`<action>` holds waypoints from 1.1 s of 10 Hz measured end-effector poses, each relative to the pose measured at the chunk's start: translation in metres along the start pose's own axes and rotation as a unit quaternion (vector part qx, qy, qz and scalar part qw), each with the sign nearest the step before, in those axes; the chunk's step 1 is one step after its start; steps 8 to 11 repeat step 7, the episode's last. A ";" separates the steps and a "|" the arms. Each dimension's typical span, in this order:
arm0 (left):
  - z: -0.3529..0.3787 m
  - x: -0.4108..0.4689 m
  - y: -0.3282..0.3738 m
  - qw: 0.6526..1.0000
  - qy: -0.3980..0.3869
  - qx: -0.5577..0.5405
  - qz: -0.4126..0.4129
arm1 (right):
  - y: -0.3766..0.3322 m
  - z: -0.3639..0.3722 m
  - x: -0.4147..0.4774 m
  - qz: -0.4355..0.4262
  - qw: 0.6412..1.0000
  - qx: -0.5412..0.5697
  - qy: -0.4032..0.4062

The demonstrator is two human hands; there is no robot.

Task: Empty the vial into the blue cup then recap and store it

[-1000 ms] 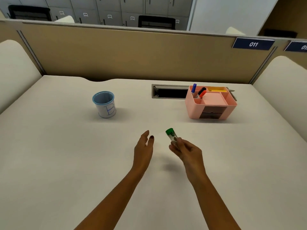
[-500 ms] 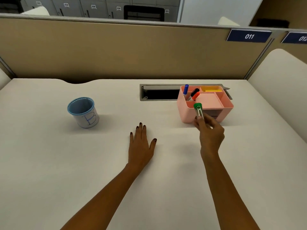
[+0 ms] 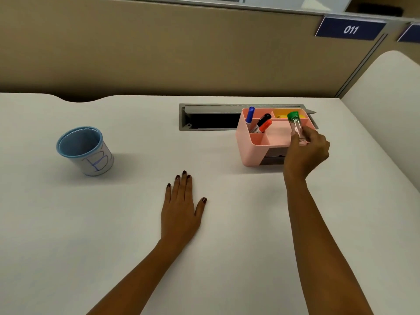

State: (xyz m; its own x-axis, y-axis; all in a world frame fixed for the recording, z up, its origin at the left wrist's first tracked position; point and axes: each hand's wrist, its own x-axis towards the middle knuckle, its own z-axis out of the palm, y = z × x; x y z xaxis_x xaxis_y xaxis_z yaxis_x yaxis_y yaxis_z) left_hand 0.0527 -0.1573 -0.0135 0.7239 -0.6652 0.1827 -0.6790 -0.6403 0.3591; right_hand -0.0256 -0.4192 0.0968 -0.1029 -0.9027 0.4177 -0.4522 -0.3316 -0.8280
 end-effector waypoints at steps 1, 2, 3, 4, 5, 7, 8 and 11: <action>0.000 0.000 0.001 1.000 0.000 0.003 -0.002 | 0.005 0.005 0.006 -0.008 1.000 -0.026 -0.005; 0.000 0.000 0.001 1.000 -0.002 0.006 -0.003 | 0.010 0.009 0.009 -0.011 0.999 -0.047 -0.008; -0.001 -0.002 0.001 1.000 -0.005 0.002 -0.003 | 0.014 0.010 0.009 -0.010 0.998 -0.060 -0.016; -0.002 -0.001 0.001 1.000 -0.004 -0.001 -0.004 | 0.019 0.010 0.012 -0.014 0.998 -0.064 -0.020; -0.002 0.000 0.002 1.000 -0.003 -0.004 -0.003 | 0.017 0.009 0.011 -0.019 0.997 -0.075 -0.023; -0.004 -0.002 0.003 1.000 0.006 -0.020 -0.004 | 0.012 0.004 0.011 -0.005 0.995 -0.089 -0.038; -0.004 -0.002 0.003 1.000 0.006 -0.020 -0.004 | 0.012 0.004 0.011 -0.005 0.995 -0.089 -0.038; -0.004 -0.002 0.003 1.000 0.006 -0.020 -0.004 | 0.012 0.004 0.011 -0.005 0.995 -0.089 -0.038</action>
